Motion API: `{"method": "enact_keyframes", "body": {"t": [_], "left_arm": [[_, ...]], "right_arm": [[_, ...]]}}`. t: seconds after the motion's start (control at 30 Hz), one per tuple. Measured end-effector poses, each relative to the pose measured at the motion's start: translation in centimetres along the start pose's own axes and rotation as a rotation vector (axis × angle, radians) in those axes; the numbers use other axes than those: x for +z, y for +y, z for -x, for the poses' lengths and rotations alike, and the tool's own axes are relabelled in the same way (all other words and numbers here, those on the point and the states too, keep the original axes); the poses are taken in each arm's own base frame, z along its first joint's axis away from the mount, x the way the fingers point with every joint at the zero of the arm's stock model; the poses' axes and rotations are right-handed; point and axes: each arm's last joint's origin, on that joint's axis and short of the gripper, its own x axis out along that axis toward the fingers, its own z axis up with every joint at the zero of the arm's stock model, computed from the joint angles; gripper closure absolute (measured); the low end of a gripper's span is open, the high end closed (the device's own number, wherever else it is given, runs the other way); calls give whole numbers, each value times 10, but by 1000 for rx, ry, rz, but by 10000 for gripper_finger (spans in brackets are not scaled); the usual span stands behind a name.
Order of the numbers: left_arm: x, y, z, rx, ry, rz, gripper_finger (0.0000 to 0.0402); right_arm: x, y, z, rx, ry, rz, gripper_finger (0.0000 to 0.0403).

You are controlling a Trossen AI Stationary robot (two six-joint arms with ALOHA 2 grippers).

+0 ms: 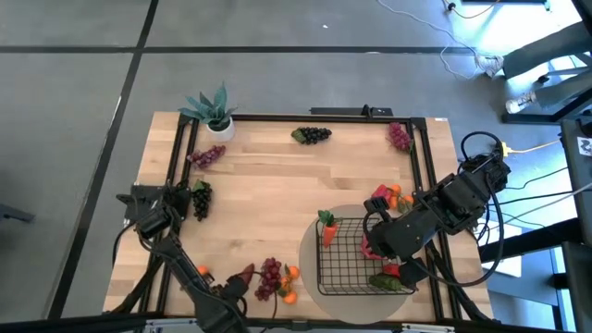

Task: Build produce basket
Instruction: Put the bottom left pepper into the wire basket

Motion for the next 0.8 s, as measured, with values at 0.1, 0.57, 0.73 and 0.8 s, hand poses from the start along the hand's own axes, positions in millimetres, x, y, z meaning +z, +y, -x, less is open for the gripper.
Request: {"method": "enact_keyframes", "body": {"t": [0.1,0.57,0.73,0.8], "left_arm": [[1,-6,0,-64,-36,-2,333],[4,-7,-12,-86,-34,64,333],[4,-8,-13,-94,-50,66,333],[4,-8,-13,-94,-51,66,333]], "right_arm": [[0,0,0,0,0,0,365],[0,0,0,0,1,1,365],[0,0,0,0,1,0,365],[0,0,0,0,2,1,365]]}}
